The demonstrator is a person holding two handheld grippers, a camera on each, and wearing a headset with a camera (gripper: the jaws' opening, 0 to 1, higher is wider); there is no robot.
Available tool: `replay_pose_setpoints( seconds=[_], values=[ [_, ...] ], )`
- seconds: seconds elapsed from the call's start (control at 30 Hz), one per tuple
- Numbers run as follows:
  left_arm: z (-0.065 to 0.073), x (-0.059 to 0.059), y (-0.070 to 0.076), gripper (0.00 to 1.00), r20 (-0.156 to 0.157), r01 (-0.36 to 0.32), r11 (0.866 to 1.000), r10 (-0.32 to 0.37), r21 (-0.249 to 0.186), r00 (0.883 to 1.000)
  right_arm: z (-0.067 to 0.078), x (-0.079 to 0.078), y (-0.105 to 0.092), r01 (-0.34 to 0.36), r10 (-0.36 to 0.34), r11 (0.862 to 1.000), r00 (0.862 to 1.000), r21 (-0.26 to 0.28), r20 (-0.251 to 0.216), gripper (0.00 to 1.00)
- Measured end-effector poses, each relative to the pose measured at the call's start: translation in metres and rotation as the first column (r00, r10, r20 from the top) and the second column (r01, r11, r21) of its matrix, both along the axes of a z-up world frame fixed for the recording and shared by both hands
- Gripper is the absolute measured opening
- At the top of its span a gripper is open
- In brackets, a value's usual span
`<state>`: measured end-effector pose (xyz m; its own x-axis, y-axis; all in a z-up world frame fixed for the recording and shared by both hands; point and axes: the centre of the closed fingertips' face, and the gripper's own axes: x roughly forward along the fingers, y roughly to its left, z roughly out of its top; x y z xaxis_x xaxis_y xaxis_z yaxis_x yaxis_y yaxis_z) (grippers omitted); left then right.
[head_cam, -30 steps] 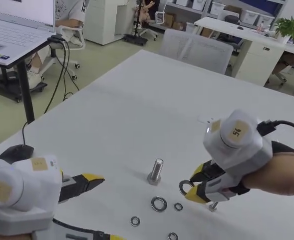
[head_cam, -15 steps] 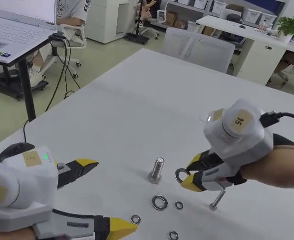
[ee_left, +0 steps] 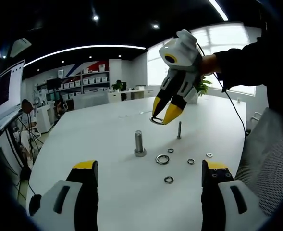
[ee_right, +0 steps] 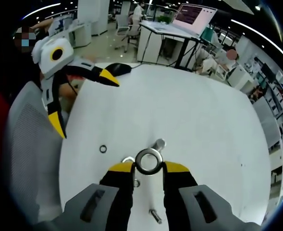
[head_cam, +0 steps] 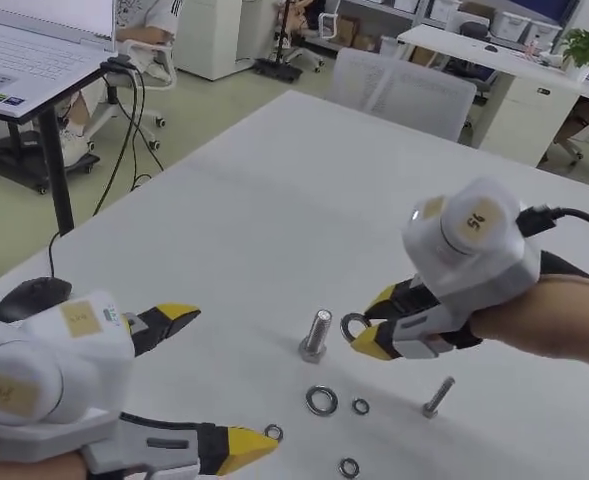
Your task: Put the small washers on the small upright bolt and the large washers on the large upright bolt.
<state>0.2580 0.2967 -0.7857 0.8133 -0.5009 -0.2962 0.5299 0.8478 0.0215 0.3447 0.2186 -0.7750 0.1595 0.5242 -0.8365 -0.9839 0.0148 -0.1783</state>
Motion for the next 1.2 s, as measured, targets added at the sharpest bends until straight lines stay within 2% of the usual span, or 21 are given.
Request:
replay_pose_setpoints(
  seconds=[0.4, 0.67, 0.93, 1.2],
  values=[
    [-0.002, 0.001, -0.002, 0.88, 0.000, 0.013, 1.000, -0.013, 0.026, 1.000, -0.002, 0.010, 0.018, 0.001, -0.002, 1.000, 1.000, 0.014, 0.011, 0.24],
    [-0.005, 0.002, -0.002, 0.87, -0.008, 0.019, 0.999, -0.019, 0.031, 1.000, -0.007, 0.017, 0.029, -0.008, 0.008, 1.000, 1.000, 0.010, -0.002, 0.24],
    [-0.008, 0.002, -0.001, 0.86, -0.019, 0.017, 0.999, -0.016, 0.032, 1.000, -0.017, 0.023, 0.035, -0.024, 0.023, 0.999, 0.999, -0.022, -0.026, 0.24],
    [-0.009, 0.004, -0.002, 0.86, -0.020, 0.019, 0.999, -0.019, 0.034, 1.000, -0.024, 0.025, 0.033, -0.020, 0.018, 0.999, 0.998, -0.046, -0.053, 0.24]
  ],
)
